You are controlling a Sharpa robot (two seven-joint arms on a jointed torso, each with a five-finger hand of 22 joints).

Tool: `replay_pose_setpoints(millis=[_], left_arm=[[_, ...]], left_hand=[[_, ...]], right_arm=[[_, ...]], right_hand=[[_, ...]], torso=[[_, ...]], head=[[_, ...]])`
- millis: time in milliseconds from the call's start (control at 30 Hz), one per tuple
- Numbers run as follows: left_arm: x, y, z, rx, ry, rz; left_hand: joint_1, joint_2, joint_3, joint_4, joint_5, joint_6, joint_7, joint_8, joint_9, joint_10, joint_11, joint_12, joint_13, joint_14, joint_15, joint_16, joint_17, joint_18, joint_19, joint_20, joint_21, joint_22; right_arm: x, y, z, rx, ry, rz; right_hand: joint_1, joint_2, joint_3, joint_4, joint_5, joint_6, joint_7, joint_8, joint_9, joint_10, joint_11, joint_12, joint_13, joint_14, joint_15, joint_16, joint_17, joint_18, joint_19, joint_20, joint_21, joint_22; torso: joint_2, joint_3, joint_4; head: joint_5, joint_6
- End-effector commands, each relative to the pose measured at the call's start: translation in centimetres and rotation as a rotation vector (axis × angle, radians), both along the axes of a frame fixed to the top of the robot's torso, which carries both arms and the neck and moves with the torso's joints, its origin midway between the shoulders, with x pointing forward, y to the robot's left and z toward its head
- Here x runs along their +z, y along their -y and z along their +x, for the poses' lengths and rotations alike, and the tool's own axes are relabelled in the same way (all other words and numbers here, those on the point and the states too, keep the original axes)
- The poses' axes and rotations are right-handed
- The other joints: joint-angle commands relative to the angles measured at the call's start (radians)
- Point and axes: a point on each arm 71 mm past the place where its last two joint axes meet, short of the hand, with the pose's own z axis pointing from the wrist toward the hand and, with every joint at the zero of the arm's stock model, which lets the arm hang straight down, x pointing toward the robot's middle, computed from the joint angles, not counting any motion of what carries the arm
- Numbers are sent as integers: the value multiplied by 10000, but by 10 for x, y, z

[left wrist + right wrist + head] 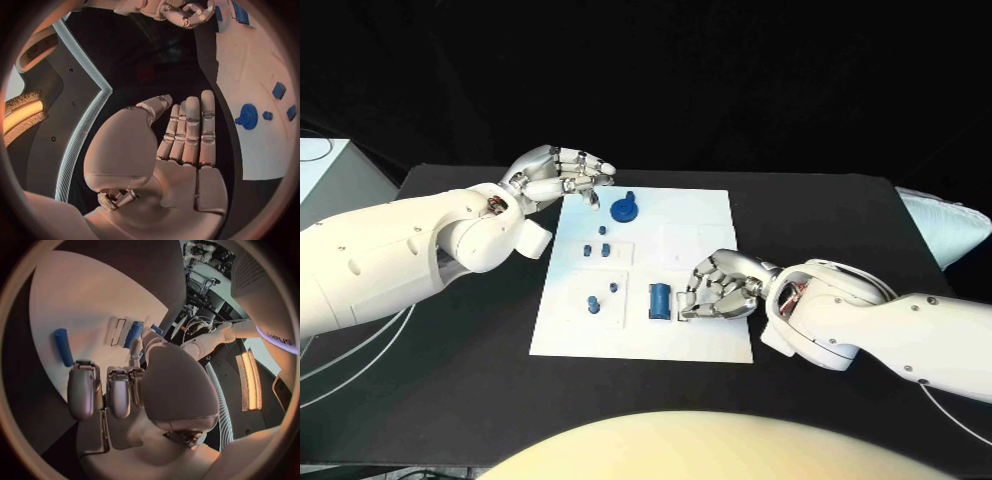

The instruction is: Assemble the parts on the task board

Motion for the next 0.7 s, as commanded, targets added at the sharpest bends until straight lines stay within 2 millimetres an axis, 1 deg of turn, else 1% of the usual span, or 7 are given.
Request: replay_pose_setpoints(millis=[33, 133, 267, 400, 500, 667, 700], left_arm=[[1, 2, -1, -161, 16, -80], [1, 2, -1, -170, 12, -104], [1, 2, -1, -165, 6, -118], [1, 1, -1, -147, 3, -118], [1, 2, -1, -153, 0, -122], [0, 2, -1, -185, -15, -133], [0, 3, -2, -195, -18, -137]], left_hand=[[-60, 66, 0, 77, 27, -70, 0, 53, -10, -40, 4, -22, -12, -78, 1, -66, -3, 147, -12, 30, -37, -9], [-54, 59, -8, 79, 26, -75, 1, 61, -12, -45, 4, -16, -15, -82, 1, -66, -2, 148, -9, 30, -47, -17], [-54, 59, -8, 79, 26, -75, 1, 61, -12, -45, 4, -16, -15, -82, 1, -66, -2, 148, -9, 30, -47, -17], [-54, 59, -8, 79, 26, -75, 1, 61, -12, -45, 4, -16, -15, -82, 1, -66, -2, 148, -9, 30, -47, -17], [-54, 59, -8, 79, 26, -75, 1, 61, -12, -45, 4, -16, -15, -82, 1, -66, -2, 148, -9, 30, -47, -17], [-69, 51, -21, 94, 23, -81, 3, 66, -15, -46, 7, -11, -16, -85, 3, -65, -2, 147, -6, 33, -56, -23], [-69, 51, -21, 94, 23, -81, 3, 66, -15, -46, 7, -11, -16, -85, 3, -65, -2, 147, -6, 33, -56, -23]], right_arm=[[10, 14, 5, -485, 220, 1068], [11, 35, 9, -889, 297, 821], [10, 62, 12, -1328, 501, -133], [9, 82, 12, -1625, 812, -1217], [9, 89, 11, -1721, 968, -1852], [6, 91, 8, -1720, 969, -2520], [4, 88, 7, -1684, 961, -2655]], right_hand=[[-119, 40, -30, 0, 199, -338, 223, -553, -302, 864, 204, -88, 2415, 986, 202, -52, 2306, -51, 531, 180, -89, 1836], [-81, 25, 17, -29, 328, -440, 398, -1059, -571, 847, 363, -114, 2396, 983, 341, -60, 2292, -47, 531, 307, -117, 1833], [-210, 12, -23, 11, 308, -421, 502, -1431, -787, 790, 459, -200, 2333, 969, 428, -86, 2241, -41, 527, 399, -150, 1828], [-361, 3, -114, 31, 285, -288, 512, -1583, -895, 772, 477, -231, 2310, 967, 451, -91, 2233, -47, 540, 436, -108, 1849], [-479, -24, -238, 37, 254, -134, 489, -1659, -958, 779, 463, -224, 2315, 971, 445, -82, 2253, -55, 557, 448, -55, 1872], [-768, 13, -649, 65, 211, 228, 400, -1746, -1046, 789, 389, -218, 2318, 974, 389, -78, 2264, -62, 577, 423, -8, 1899], [-1156, 104, -1022, 71, 255, 343, 363, -1792, -1079, 797, 359, -210, 2325, 976, 365, -76, 2269, -65, 584, 403, 5, 1909]], torso=[[-13, -11, -24], [-12, -13, -4], [-3, -10, -4], [11, -1, -18], [7, 12, -15], [1, 17, 0], [5, 7, 8]], head=[[-43, 2], [-121, 2], [-238, 2], [-311, 2], [-344, 2], [-371, 2], [-379, 2]])
